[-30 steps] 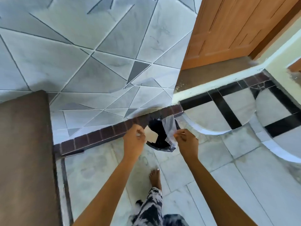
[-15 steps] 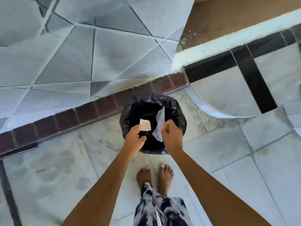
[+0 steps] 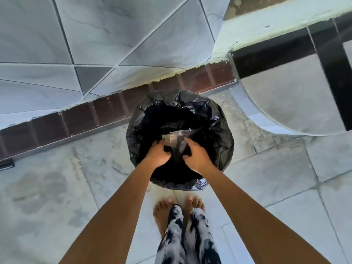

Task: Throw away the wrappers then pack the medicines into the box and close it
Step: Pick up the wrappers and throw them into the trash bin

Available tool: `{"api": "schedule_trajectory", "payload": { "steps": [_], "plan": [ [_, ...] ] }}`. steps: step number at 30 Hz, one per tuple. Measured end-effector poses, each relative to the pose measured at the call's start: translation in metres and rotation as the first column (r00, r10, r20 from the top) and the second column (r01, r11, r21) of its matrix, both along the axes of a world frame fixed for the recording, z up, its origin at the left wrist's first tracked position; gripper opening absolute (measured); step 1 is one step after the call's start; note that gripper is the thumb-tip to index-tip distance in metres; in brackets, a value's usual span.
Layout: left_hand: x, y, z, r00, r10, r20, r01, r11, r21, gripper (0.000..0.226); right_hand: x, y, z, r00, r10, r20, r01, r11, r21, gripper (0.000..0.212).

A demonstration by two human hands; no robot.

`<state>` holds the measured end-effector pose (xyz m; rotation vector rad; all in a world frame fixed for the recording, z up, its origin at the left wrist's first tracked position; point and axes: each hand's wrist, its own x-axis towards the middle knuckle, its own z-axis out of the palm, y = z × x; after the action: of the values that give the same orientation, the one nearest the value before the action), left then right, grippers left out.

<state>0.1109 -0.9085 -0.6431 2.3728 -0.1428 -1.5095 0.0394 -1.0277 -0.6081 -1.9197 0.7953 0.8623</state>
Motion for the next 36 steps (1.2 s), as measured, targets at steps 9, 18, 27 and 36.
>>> {"api": "schedule_trajectory", "payload": {
  "steps": [9, 18, 27, 36],
  "plan": [
    [-0.016, 0.01, 0.175, 0.963, 0.111, 0.244, -0.067, 0.982, -0.179, 0.055, -0.021, -0.002, 0.169, 0.969, -0.038, 0.243, 0.067, 0.992, -0.111, 0.056],
    [-0.068, 0.04, 0.438, 0.802, 0.064, 0.595, 0.1, 0.966, -0.239, 0.062, -0.077, 0.022, 0.424, 0.864, 0.116, 0.49, 0.069, 0.937, -0.343, 0.059],
    [-0.148, 0.081, 0.596, 0.559, 0.132, 0.819, 0.159, 0.952, -0.262, 0.065, -0.147, 0.052, 0.564, 0.712, 0.317, 0.627, 0.051, 0.867, -0.496, 0.065],
    [-0.247, 0.156, 0.66, 0.356, 0.308, 0.882, -0.106, 0.951, -0.29, 0.066, -0.211, 0.1, 0.618, 0.476, 0.484, 0.734, -0.009, 0.838, -0.546, 0.061]
  ]
}}
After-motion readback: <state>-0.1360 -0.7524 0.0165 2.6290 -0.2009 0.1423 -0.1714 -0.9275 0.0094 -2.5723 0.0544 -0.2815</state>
